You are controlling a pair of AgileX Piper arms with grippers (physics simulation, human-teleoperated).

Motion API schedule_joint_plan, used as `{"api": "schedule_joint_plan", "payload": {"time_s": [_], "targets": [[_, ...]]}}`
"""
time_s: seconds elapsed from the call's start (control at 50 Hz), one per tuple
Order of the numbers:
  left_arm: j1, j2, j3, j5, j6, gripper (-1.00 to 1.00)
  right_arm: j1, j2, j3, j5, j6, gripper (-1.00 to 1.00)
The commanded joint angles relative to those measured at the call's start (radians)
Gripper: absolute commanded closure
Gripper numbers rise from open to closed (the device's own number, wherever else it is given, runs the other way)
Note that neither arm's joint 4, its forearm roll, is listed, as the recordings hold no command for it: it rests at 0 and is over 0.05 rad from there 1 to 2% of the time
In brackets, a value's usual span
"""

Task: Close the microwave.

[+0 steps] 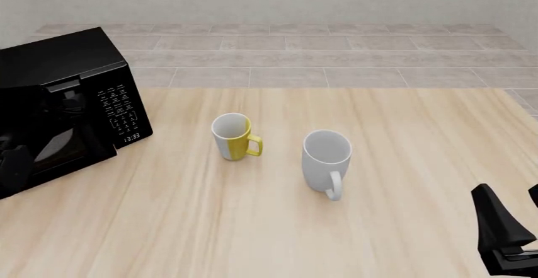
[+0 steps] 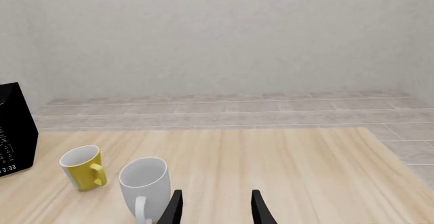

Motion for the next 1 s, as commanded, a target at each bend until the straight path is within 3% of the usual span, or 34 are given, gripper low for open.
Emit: {"api": "schedule_joint_plan", "payload": {"time_s": [0.02,0.46,0.5,0.74,0.86,1.0], "targets": [[0.039,0.048,-0.093,0.016,0.054,-1.0,0.0,0.0,-0.001,0.0,0.006,-1.0],[0.072,0.122,-0.163,0.036,0.073,-1.0,0.008,0.0,0.002,-0.007,0.015,-1.0],[0.083,0.114,-0.146,0.009,0.103,-1.0,0.01,0.0,0.004,-0.01,0.017,-1.0],[0.079,0.105,-0.155,0.018,0.107,-1.0,0.02,0.0,0.002,-0.01,0.015,-1.0],[0.062,0.067,-0.112,0.005,0.1,-1.0,0.017,0.0,0.005,-0.012,0.015,-1.0],[-0.003,-0.133,0.065,-0.035,0.099,-1.0,0.017,0.0,0.005,-0.014,0.015,-1.0]]}}
